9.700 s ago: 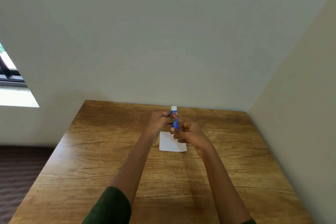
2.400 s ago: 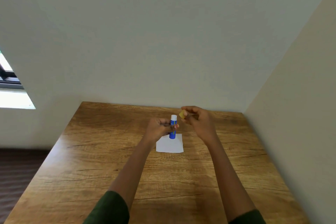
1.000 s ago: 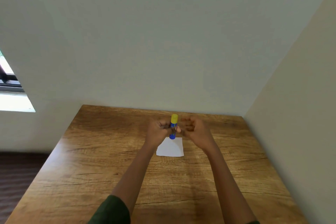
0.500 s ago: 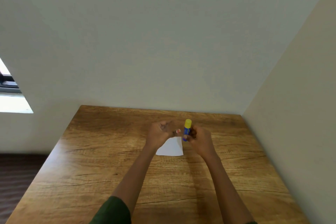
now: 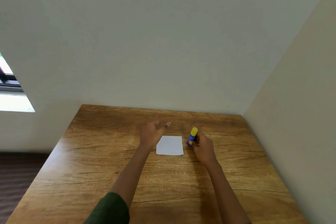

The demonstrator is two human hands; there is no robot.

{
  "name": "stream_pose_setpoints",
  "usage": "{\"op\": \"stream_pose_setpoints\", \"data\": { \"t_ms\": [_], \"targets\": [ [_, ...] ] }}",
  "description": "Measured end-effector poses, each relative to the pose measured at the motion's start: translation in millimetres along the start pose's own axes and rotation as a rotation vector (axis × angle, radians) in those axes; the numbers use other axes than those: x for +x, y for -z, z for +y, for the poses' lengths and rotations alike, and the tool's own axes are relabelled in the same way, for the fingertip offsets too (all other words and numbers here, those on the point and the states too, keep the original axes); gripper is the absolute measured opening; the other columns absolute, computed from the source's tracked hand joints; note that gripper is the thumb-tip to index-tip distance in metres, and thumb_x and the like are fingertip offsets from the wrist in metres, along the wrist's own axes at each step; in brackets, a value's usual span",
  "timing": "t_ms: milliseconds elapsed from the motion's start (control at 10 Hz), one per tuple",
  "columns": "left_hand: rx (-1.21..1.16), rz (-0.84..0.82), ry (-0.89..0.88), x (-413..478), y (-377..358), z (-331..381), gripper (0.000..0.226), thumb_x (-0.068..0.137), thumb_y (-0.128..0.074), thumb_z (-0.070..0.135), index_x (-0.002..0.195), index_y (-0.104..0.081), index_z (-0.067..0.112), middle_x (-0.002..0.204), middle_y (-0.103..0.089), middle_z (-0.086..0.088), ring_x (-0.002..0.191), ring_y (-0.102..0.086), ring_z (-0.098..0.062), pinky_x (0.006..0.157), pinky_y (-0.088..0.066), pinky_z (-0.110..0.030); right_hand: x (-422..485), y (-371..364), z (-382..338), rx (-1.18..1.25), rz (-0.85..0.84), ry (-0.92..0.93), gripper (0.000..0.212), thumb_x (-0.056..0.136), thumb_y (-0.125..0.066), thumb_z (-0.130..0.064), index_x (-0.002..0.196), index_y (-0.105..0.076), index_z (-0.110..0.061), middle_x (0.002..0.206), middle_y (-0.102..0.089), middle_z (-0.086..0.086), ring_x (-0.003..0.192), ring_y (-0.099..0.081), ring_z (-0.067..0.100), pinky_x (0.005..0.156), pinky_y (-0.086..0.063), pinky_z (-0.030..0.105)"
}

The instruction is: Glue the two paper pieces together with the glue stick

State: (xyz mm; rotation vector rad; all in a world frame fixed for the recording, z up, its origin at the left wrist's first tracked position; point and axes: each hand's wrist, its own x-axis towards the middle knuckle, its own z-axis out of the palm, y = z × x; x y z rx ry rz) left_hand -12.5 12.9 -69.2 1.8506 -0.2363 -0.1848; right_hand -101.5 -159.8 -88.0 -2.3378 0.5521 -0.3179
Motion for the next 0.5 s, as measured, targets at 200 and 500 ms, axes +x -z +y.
{"op": "stream_pose_setpoints", "data": {
  "t_ms": [200,500],
  "targets": [
    [0.059,-0.006,0.006,-0.2,0.4,-3.5,0.045,0.081,-0.065,0.043,0.120,-0.061,0.021,0.128,-0.060,-0.001,0.122,-0.052,-0.016,0.090,-0.036,-0.021,-1.9,2.8,0.5,0.012,-0.040,0.006,0.029,0.083,-0.068,-0.008,0.109,-0.057,-0.014,0.108,-0.067,0.006,0.087,-0.055,0.008,0.076,-0.042,0.020],
    [0.303,0.062,0.015,2.1,3.9,-5.4,0.068,0.082,-0.057,0.056,0.136,-0.044,0.016,0.134,-0.055,-0.008,0.123,-0.051,-0.026,0.097,-0.041,-0.036,3.4,27.6,-10.8,-0.108,-0.080,-0.033,0.044,0.081,-0.055,0.006,0.122,-0.052,-0.010,0.116,-0.061,0.010,0.105,-0.060,0.025,0.082,-0.050,0.032]
  ]
}}
